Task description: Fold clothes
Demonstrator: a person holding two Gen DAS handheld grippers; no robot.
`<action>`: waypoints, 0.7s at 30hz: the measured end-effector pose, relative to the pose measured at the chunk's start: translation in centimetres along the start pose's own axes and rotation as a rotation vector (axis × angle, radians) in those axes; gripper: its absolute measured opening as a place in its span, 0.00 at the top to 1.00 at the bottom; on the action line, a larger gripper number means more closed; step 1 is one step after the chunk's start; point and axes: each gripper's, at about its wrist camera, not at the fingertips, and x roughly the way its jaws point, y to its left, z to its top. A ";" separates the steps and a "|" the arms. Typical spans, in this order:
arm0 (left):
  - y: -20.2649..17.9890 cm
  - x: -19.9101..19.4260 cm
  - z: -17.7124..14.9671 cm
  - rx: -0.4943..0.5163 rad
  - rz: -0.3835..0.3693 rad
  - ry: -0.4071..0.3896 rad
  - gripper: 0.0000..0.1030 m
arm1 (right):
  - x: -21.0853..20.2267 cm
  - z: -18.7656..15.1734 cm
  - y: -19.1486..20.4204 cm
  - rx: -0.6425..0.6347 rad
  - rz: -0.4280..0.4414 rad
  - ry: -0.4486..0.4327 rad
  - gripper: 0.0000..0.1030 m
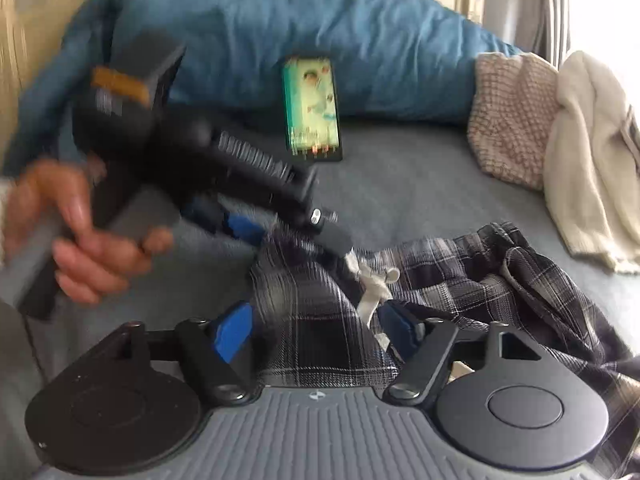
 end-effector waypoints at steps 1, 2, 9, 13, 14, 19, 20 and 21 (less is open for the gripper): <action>0.1 0.1 0.0 -0.002 -0.004 0.000 0.29 | 0.5 -0.2 0.5 -0.023 -0.021 0.015 0.38; 0.2 0.2 0.1 -0.005 -0.009 -0.001 0.29 | 1.0 -0.3 0.7 -0.031 -0.033 0.028 0.42; 1.3 -0.6 0.1 -0.067 -0.089 -0.026 0.29 | 0.3 -1.0 -4.2 0.304 -0.046 -0.007 0.77; 1.9 -1.0 -0.1 -0.099 -0.125 -0.039 0.29 | 0.3 -4.2 -11.0 0.844 0.110 -0.034 0.78; 2.0 -1.0 -0.1 -0.104 -0.131 -0.038 0.29 | 0.5 -5.5 -12.4 0.984 0.169 -0.037 0.78; 1.8 -1.0 -0.3 -0.115 -0.151 -0.026 0.29 | 1.3 -10.2 -14.9 1.379 0.308 -0.092 0.79; 1.8 -1.1 -0.5 -0.114 -0.154 -0.026 0.29 | 1.5 -10.5 -15.0 1.400 0.315 -0.097 0.79; 1.8 -1.3 -0.7 -0.114 -0.155 -0.025 0.29 | 1.6 -10.7 -15.0 1.421 0.322 -0.101 0.79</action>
